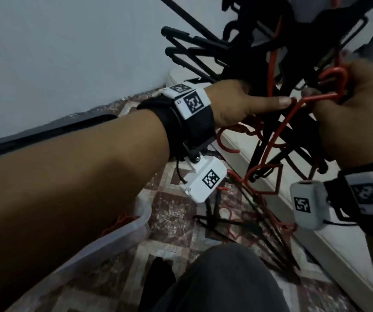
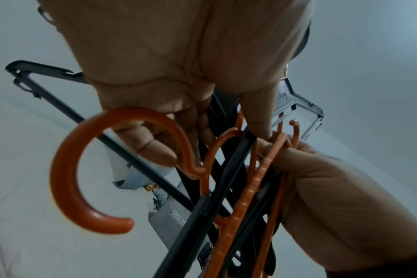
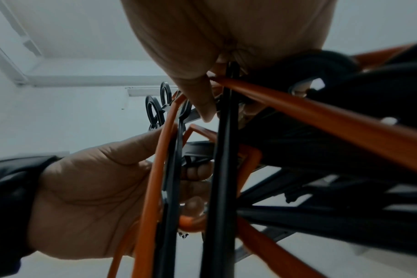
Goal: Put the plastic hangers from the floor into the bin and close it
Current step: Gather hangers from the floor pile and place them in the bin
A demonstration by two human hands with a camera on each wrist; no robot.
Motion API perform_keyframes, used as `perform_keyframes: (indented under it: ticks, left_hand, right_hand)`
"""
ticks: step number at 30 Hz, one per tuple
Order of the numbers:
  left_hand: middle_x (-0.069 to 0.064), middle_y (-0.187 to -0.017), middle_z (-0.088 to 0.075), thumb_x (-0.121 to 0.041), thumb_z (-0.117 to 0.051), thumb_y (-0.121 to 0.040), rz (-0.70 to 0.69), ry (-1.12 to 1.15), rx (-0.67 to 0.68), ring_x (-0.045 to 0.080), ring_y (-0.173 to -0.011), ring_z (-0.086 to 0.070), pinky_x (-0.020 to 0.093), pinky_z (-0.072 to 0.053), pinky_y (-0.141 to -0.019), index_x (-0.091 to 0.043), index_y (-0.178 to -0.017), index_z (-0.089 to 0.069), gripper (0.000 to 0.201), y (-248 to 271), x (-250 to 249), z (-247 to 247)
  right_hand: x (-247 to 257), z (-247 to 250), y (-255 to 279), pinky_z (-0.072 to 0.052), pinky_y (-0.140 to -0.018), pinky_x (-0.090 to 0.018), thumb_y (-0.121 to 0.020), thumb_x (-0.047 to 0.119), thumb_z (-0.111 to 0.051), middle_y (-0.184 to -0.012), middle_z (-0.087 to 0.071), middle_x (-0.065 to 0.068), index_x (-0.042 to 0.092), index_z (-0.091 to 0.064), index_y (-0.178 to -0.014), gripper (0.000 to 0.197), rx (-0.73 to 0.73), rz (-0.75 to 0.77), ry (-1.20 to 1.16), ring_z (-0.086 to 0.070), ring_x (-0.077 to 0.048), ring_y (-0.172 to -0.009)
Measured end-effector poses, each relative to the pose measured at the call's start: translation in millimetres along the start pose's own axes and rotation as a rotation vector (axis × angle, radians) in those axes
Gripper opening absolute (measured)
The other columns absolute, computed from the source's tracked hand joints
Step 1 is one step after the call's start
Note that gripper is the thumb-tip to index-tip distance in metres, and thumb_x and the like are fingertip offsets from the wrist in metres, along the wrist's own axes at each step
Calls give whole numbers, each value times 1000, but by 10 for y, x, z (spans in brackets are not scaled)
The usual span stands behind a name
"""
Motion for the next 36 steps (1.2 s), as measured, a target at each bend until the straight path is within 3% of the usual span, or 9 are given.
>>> perform_keyframes:
  ticks: [2, 5, 13, 16, 21, 26, 28, 30, 36]
  left_hand:
    - [0, -94, -76, -54, -74, -75, -9, -31, -19, 17, -89, -73, 36, -58, -85, -19, -101, -72, 44, 110, -121, 104]
    - [2, -104, -75, -55, -77, -72, -32, -32, -74, 21, -98, -71, 42, -53, -94, -17, -109, -72, 53, 362, -272, 319]
    - [1, -111, -73, -39, -73, -84, -76, 48, -323, 18, -102, -69, 33, -53, -86, -19, -114, -70, 36, 1696, -266, 998]
    - [-13, -104, -73, -49, -65, -87, -17, -146, -458, 5, -97, -69, 26, -52, -84, -34, -109, -71, 27, 2331, -120, 1238]
    - [-9, -97, -75, -61, -60, -84, 152, -216, -700, 6, -92, -70, 25, -54, -84, -25, -106, -72, 44, 3182, 517, 1526]
    - [11, -89, -73, -39, -66, -89, 228, 205, -850, 14, -71, -68, 23, -53, -62, -6, -103, -71, 36, 3650, 1309, 1623]
    - [20, -96, -71, -41, -69, -86, 321, 350, -857, 20, -79, -68, 32, -56, -71, -5, -104, -70, 41, 3730, 1583, 1707]
    - [18, -94, -72, -44, -70, -85, 399, 458, -858, 21, -80, -68, 37, -58, -77, -5, -104, -70, 43, 3788, 1785, 1819]
    - [-1, -100, -73, -55, -66, -83, 651, 591, -868, 17, -88, -70, 28, -51, -72, -21, -96, -66, 36, 3825, 2264, 2006]
  right_hand:
    - [173, 2, -44, -43, -59, -5, -84, 45, -62, -79, -58, 33, 48, -55, -101, 18, 24, 28, -11, -56, 20, -74]
    - [454, -23, -107, -38, -57, 3, -88, 35, -65, -82, -58, 27, 39, -57, -104, 18, 84, 78, -49, -54, 23, -72]
    - [1665, -514, 14, -41, -64, 1, -88, 30, -67, -90, -64, 18, 37, -60, -104, 19, 431, 320, -128, -60, 11, -82]
    - [2121, -889, 166, -37, -61, 2, -85, 26, -70, -83, -62, 20, 39, -58, -97, 22, 582, 429, -165, -56, 14, -73]
    - [2654, -1786, 575, -39, -64, -3, -80, 20, -73, -82, -65, 14, 37, -62, -94, 24, 861, 537, -162, -59, -1, -73]
    - [2930, -2707, 1038, -36, -58, 0, -80, 20, -74, -77, -62, 18, 38, -61, -89, 24, 1080, 587, -53, -54, 9, -69]
    - [3007, -3023, 1181, -47, -65, -10, -79, 19, -73, -87, -69, 11, 30, -68, -102, 26, 1124, 589, -7, -62, -2, -75]
    - [3074, -3304, 1285, -52, -73, -24, -78, 19, -75, -94, -71, 2, 25, -68, -112, 35, 1143, 594, 65, -66, -15, -85]
    - [3025, -4026, 1516, -39, -70, -25, -83, 19, -73, -86, -63, 0, 20, -65, -100, 18, 1198, 598, 279, -60, -21, -82]
Point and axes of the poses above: each hand's wrist, its own y-axis away from the middle knuckle, its own z-axis out of the back of the hand, x = y × z, the point moved 2 cm from there along -y, towards the middle knuckle
